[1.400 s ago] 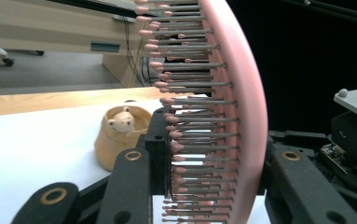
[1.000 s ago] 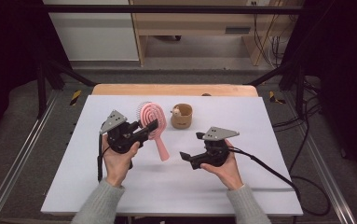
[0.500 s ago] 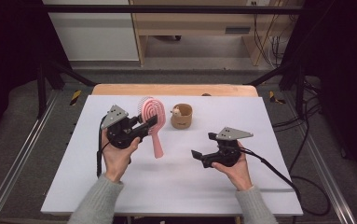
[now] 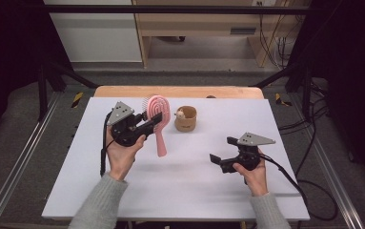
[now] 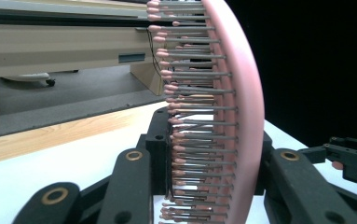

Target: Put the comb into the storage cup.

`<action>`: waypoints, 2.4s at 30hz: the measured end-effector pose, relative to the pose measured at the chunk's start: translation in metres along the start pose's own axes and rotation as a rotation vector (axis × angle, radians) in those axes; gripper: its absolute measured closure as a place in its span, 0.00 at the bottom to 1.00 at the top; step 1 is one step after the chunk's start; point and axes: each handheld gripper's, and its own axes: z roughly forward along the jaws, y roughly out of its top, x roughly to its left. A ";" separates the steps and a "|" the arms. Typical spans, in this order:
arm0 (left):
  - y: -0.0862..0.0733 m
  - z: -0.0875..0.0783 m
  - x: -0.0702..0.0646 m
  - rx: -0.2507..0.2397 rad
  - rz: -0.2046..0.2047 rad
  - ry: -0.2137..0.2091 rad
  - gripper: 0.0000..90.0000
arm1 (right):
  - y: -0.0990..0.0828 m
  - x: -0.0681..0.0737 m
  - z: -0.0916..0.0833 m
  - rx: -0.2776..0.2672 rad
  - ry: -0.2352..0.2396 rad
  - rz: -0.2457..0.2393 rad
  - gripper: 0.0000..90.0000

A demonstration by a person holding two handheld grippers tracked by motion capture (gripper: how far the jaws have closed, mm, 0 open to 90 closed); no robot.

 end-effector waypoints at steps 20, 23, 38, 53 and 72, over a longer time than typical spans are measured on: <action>0.025 0.015 -0.007 -0.014 0.030 0.015 0.71 | -0.020 -0.028 -0.027 -0.020 -0.023 0.011 0.00; 0.029 0.019 -0.009 -0.012 0.036 0.012 0.70 | -0.022 -0.030 -0.029 -0.017 -0.023 0.013 0.00; 0.045 0.034 -0.017 -0.020 0.061 0.004 0.71 | -0.028 -0.035 -0.036 -0.017 -0.017 0.020 0.00; 0.057 0.053 -0.017 -0.021 0.063 0.005 0.71 | -0.030 -0.036 -0.037 -0.015 -0.014 0.020 0.00; 0.065 0.083 -0.017 -0.017 0.062 0.009 0.70 | -0.032 -0.039 -0.039 -0.020 -0.009 0.023 0.00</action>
